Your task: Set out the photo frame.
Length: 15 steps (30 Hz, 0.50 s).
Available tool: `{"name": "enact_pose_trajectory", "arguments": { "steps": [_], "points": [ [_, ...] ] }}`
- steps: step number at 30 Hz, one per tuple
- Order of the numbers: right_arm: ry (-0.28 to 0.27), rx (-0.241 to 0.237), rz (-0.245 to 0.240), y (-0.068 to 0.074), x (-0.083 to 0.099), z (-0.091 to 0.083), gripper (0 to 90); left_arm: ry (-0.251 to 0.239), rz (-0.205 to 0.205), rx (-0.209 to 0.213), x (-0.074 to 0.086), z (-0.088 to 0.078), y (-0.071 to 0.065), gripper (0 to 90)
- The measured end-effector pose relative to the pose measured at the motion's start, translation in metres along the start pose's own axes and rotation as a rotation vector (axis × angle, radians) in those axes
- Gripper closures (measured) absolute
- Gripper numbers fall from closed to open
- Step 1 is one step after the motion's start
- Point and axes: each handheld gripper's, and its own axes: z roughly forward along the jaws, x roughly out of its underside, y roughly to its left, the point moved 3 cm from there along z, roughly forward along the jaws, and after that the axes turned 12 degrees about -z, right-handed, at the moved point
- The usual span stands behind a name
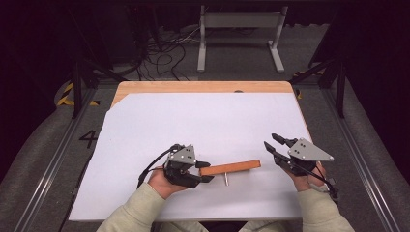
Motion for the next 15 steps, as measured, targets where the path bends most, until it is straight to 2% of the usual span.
{"name": "enact_pose_trajectory", "arguments": {
  "steps": [4,8,10,15],
  "points": [
    [0.000,-0.002,0.001,0.000,0.000,0.000,60.4,0.001,0.006,-0.001,0.001,0.001,-0.002,51.2],
    [0.000,-0.006,0.001,0.001,0.000,0.000,60.2,-0.002,-0.009,0.008,0.001,-0.001,-0.001,49.8],
    [0.001,-0.007,0.001,0.001,0.000,0.000,60.1,-0.015,-0.015,0.012,0.000,-0.004,-0.002,46.6],
    [0.021,-0.035,0.008,0.004,0.006,-0.005,62.5,-0.061,-0.026,0.018,0.000,-0.019,-0.002,45.4]
  ]
}}
